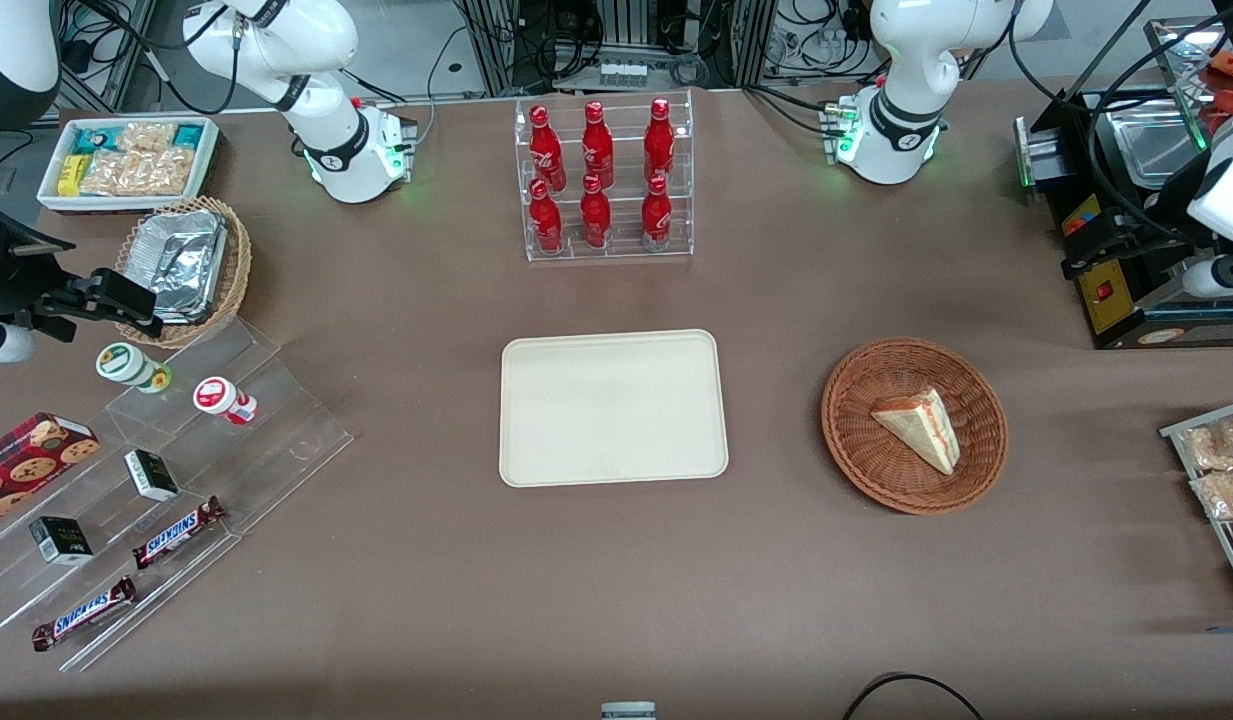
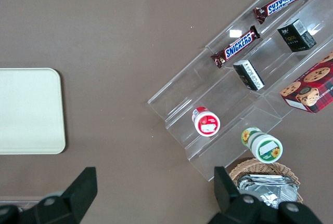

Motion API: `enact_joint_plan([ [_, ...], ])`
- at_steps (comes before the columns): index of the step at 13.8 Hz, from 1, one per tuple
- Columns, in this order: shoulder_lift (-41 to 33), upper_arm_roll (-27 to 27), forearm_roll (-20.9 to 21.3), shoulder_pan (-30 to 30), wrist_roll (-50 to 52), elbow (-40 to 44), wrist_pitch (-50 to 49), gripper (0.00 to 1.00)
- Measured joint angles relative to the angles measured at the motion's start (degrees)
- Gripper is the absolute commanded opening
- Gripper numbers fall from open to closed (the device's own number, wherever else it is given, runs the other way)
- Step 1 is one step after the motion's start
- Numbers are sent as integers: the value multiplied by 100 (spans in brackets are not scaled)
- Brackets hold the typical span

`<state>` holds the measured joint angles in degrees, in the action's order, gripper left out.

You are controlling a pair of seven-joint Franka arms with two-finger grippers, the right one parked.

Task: Place sandwich from basket to tray
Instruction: 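Move the left gripper over the wicker basket holding the sandwich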

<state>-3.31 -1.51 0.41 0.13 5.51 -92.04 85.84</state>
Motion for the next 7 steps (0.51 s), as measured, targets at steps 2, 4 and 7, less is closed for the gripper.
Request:
enact_joint_plan([
  [2, -12, 1, 0, 0, 0, -7, 0, 100],
  [4, -10, 1, 0, 0, 0, -12, 25, 100],
  [7, 56, 6, 0, 0, 0, -78, 206, 100],
])
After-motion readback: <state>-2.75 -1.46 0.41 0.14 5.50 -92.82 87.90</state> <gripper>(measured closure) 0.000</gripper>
